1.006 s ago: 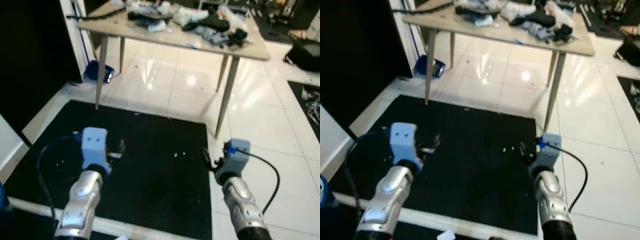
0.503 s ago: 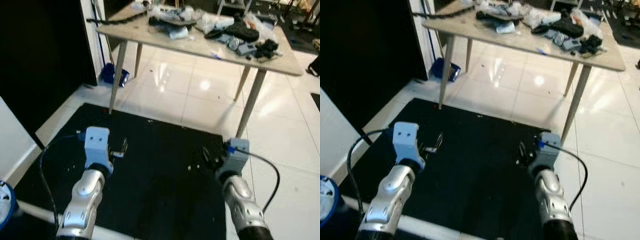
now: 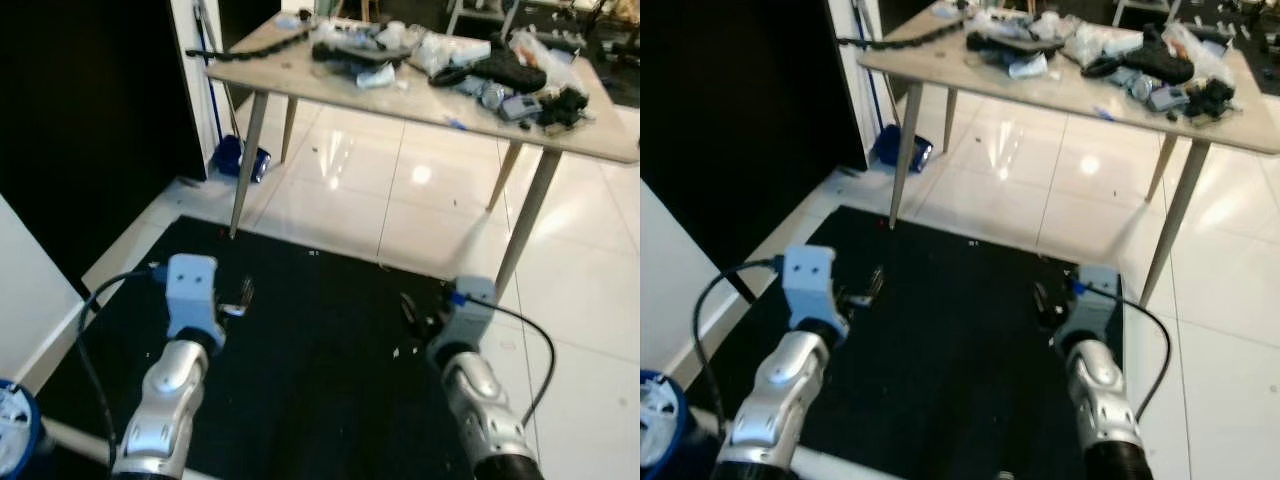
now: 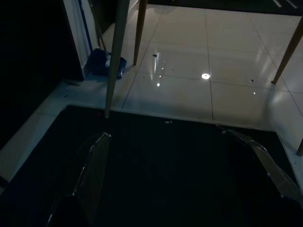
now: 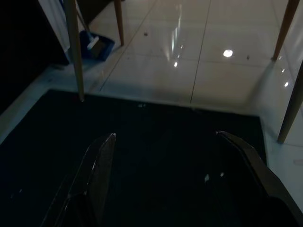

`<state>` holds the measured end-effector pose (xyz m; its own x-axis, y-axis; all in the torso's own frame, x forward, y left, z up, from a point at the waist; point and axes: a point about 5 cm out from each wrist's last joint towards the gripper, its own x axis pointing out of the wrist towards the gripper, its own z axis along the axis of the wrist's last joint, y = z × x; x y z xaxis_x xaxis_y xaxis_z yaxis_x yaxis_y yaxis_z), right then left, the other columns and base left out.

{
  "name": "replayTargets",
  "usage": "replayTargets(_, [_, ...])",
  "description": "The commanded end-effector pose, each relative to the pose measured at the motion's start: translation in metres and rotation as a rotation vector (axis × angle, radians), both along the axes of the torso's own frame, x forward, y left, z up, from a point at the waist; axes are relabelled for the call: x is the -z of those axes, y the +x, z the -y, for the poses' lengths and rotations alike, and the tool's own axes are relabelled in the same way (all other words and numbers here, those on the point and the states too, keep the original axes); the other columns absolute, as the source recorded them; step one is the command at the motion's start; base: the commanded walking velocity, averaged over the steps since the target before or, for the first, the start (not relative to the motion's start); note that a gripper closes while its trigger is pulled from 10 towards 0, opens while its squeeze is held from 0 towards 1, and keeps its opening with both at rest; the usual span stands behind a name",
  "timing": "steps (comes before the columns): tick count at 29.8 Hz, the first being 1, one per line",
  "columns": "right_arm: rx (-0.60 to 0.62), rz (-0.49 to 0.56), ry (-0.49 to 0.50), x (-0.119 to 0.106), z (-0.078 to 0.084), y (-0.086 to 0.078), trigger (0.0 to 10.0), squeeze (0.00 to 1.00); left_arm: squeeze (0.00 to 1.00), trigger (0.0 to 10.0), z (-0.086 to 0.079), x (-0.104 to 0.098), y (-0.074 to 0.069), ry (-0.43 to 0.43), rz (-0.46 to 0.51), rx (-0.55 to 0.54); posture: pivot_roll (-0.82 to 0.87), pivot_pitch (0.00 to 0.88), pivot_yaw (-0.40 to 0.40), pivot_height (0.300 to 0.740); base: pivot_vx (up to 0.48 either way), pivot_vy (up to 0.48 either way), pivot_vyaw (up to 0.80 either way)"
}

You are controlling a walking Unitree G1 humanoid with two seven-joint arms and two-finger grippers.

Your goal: Picking trash to rubbish bin

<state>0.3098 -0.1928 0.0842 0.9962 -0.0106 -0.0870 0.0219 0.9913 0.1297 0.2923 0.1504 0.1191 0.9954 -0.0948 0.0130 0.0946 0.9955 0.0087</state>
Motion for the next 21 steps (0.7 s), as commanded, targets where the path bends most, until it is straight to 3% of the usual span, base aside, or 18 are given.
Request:
replayTargets(1, [-0.015,-0.017,0.018,0.0054,-0.0050,-0.0027,10.0,0.00,0.00,10.0,-0.0036,0.0035,-0.0020,0.008,-0.015,-0.014,0.02,0.147,-0.032,0.740,0.326,0.000,0.00])
replayTargets(21, [0.025,0.025,0.052,-0.0017,-0.0013,-0.0024,10.0,0.00,0.00,10.0,-0.0030,0.0023,0.0008,0.019,-0.016,-0.004,0.02,0.161,-0.019,0.740,0.327,0.000,0.00])
